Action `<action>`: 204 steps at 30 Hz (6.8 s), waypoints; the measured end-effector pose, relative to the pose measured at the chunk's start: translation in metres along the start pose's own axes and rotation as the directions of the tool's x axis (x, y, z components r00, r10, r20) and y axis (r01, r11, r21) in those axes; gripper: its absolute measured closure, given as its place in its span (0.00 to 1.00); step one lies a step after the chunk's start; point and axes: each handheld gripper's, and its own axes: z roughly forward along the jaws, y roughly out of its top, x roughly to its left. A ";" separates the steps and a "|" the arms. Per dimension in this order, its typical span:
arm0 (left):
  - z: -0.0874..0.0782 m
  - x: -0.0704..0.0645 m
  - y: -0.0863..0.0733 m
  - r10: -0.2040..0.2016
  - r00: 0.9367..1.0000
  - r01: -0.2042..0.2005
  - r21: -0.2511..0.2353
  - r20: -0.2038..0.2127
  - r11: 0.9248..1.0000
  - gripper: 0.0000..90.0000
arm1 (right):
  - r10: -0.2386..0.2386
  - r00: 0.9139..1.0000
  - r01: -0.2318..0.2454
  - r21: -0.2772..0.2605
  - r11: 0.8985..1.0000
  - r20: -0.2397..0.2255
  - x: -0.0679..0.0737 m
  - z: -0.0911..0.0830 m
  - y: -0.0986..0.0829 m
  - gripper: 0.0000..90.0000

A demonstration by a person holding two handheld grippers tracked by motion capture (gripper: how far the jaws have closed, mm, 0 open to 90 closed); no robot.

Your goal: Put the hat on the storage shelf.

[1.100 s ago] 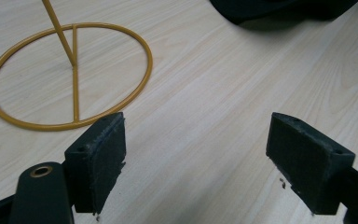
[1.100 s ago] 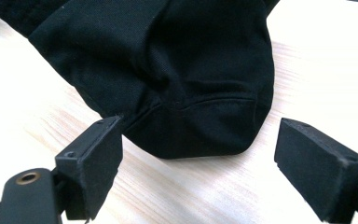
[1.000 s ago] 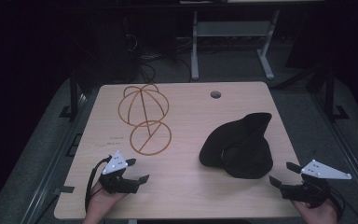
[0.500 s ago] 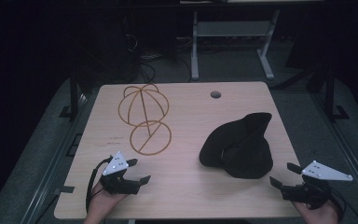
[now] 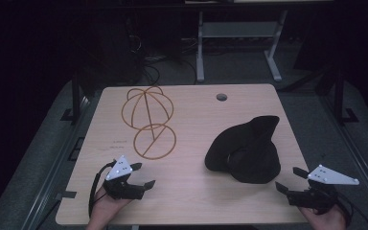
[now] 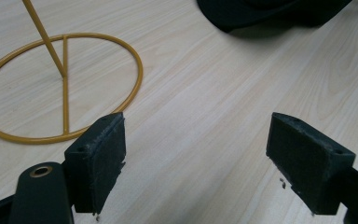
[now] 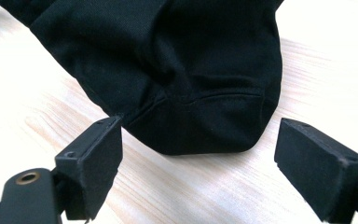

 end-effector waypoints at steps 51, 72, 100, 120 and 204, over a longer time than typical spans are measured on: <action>0.013 -0.028 0.025 0.054 0.992 -0.050 -0.037 0.114 0.998 0.22 | -0.016 1.000 0.016 0.004 1.000 0.010 0.007 -0.002 -0.002 0.16; 0.089 -0.089 0.098 0.230 0.927 -0.238 -0.009 0.296 0.971 0.23 | -0.019 1.000 0.019 0.007 1.000 -0.006 0.007 0.001 -0.004 0.16; 0.135 -0.092 0.123 0.236 0.908 -0.257 0.015 0.347 0.966 0.90 | -0.014 0.996 0.014 0.001 1.000 -0.089 0.009 0.016 0.006 0.17; 0.124 -0.086 0.121 0.222 0.901 -0.233 -0.017 0.372 0.972 0.91 | -0.033 0.986 0.029 -0.025 0.999 -0.161 -0.010 0.051 0.035 0.44; 0.050 -0.054 0.034 0.222 0.956 -0.228 0.008 0.190 0.974 0.33 | -0.220 0.933 0.173 -0.179 0.968 -0.286 0.036 0.031 0.245 0.96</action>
